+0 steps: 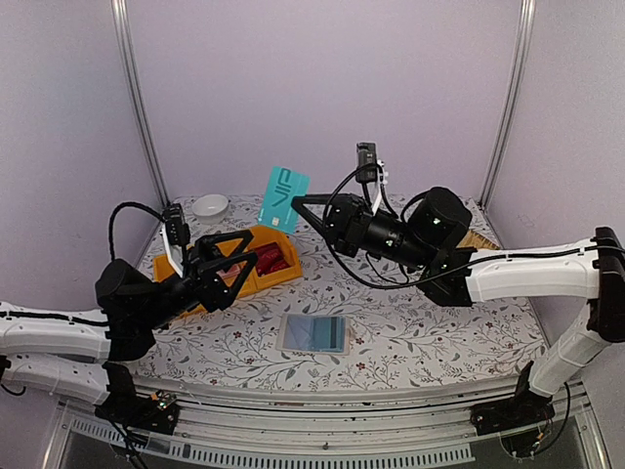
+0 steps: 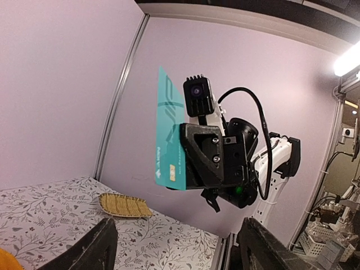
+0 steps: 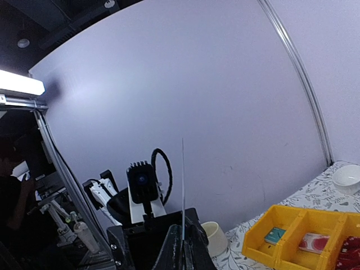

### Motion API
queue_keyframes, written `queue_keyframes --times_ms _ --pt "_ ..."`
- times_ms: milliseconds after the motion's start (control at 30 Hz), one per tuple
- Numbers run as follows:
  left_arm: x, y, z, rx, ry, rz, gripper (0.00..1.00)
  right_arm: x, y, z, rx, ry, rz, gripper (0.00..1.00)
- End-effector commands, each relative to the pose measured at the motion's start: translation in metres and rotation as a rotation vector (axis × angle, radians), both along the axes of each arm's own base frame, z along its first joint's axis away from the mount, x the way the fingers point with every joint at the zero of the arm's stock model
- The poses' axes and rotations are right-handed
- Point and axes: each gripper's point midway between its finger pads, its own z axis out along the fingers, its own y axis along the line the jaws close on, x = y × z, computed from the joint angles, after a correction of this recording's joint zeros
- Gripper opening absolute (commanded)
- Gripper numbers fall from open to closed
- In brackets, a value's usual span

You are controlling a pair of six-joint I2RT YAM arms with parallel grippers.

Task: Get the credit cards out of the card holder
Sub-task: Pass from the right arm to the left

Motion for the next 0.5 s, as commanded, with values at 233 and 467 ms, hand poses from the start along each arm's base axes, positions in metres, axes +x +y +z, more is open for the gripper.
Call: queue_keyframes --times_ms 233,467 --pt "-0.014 0.014 0.054 -0.233 -0.174 0.009 0.71 -0.024 0.017 0.031 0.179 -0.02 0.154 0.01" --pt "-0.005 -0.001 0.054 -0.191 -0.141 0.003 0.5 -0.028 0.029 0.027 0.13 -0.033 0.18 0.02"
